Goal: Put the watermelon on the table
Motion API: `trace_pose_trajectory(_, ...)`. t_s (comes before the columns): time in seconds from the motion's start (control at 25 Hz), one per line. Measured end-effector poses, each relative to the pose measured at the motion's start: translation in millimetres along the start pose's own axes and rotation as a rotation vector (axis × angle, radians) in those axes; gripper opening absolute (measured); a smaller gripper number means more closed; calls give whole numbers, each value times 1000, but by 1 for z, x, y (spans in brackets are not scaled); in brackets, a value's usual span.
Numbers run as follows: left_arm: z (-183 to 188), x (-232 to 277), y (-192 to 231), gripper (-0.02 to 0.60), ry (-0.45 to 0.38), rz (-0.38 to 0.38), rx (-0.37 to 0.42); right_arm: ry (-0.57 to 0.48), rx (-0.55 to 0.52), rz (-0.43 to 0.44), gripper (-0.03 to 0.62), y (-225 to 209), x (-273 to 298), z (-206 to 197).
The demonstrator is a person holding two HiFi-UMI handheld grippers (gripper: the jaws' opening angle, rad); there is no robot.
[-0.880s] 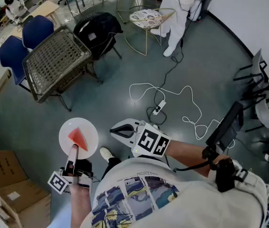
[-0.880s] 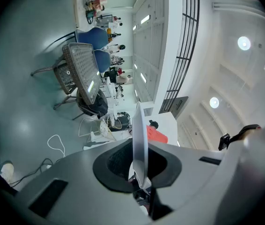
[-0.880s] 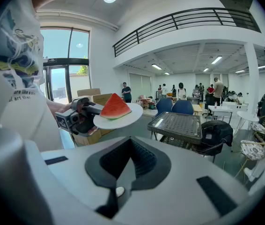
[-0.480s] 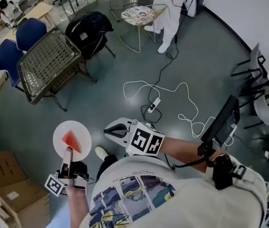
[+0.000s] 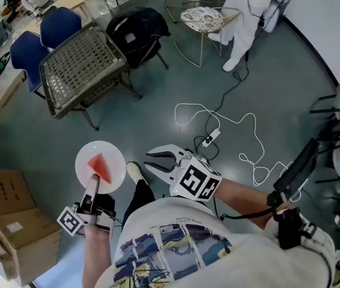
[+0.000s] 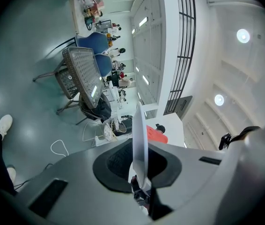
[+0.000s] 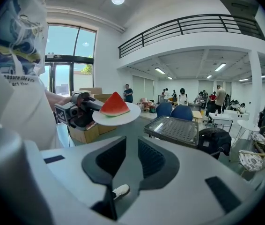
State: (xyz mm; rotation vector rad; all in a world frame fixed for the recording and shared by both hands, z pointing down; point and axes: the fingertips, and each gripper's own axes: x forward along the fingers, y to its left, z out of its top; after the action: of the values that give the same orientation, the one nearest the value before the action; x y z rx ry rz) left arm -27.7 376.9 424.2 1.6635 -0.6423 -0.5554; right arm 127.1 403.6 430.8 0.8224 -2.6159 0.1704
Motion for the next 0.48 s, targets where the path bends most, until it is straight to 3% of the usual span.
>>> trace_pose_trajectory(0.16, 31, 19, 11, 29, 54, -14, -13, 2, 15, -46, 67, -15, 25, 9)
trace_pose_trajectory(0.48, 133, 62, 28, 29, 84, -36, -4, -15, -11, -113, 67, -69, 101, 68)
